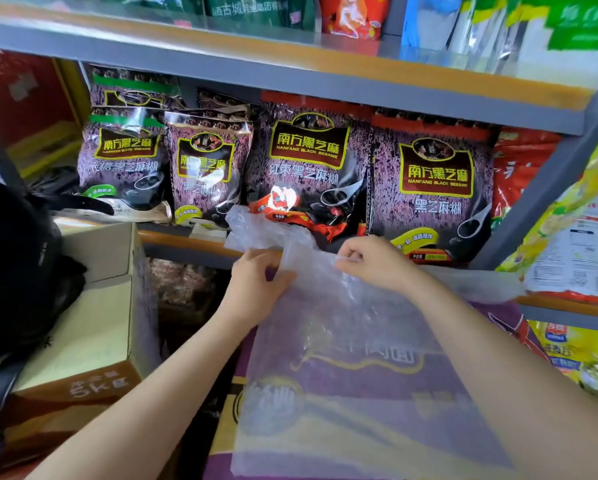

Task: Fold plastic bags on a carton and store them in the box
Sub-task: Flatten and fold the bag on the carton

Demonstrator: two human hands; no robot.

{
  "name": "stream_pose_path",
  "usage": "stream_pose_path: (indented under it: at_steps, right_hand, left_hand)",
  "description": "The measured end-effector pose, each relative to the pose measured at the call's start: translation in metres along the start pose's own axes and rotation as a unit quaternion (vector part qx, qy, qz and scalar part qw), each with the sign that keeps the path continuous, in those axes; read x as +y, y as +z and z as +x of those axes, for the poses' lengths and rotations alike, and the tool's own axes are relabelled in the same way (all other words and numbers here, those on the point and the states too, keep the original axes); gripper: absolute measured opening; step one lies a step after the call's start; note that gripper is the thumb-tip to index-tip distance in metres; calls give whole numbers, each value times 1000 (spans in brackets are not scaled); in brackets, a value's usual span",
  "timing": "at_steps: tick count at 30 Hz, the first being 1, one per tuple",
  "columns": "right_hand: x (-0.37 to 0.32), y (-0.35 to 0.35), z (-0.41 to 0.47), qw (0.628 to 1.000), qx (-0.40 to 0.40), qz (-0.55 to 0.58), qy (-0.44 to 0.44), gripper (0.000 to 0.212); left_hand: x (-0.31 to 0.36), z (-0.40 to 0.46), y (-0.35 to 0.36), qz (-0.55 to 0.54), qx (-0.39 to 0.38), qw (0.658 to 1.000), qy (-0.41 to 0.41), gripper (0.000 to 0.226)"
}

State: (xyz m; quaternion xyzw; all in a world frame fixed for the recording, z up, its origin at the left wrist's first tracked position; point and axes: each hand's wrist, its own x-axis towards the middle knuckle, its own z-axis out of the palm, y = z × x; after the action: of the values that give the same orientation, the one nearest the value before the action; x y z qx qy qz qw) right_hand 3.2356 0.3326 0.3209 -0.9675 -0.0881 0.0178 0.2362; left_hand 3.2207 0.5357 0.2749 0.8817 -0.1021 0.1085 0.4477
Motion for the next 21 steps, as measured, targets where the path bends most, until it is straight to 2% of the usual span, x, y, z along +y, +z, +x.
stream_pose_path:
  at_steps: [1, 3, 5, 6, 9, 10, 13, 17, 21]
  right_hand:
    - [-1, -9, -7, 1000, -24, 11, -11, 13]
    - [-4, -27, -24, 990, -124, 63, -11, 15]
    - [-9, -38, -38, 971, -208, 114, 7, 6]
    - [-10, -41, -41, 972, -201, 121, 0, 7]
    - [-26, -45, -38, 989, -79, 100, -77, 14]
    - [-34, -43, -37, 988, -40, 109, -98, 12]
    - [-47, -34, -39, 981, 67, 130, -128, 24]
    - [-43, -27, -47, 972, 107, 146, -152, 30]
    - [-28, -24, -52, 974, 107, 121, -160, 8]
  left_hand:
    - [4, -2, -1, -25, 18, 1000, 2, 20]
    - [14, -7, -4, -74, 26, 997, -3, 10]
    - [23, -12, -6, -107, 5, 994, 12, 12]
    - [27, -14, -7, -113, -3, 993, 22, 13]
    - [38, -16, -10, -125, -10, 991, 44, 15]
    - [42, -17, -10, -135, -10, 990, 46, 16]
    - [47, -22, -8, -149, 0, 988, 39, 28]
    - [47, -29, -8, -139, 29, 989, 37, 39]
    - [52, -35, -8, -151, 51, 987, 37, 39]
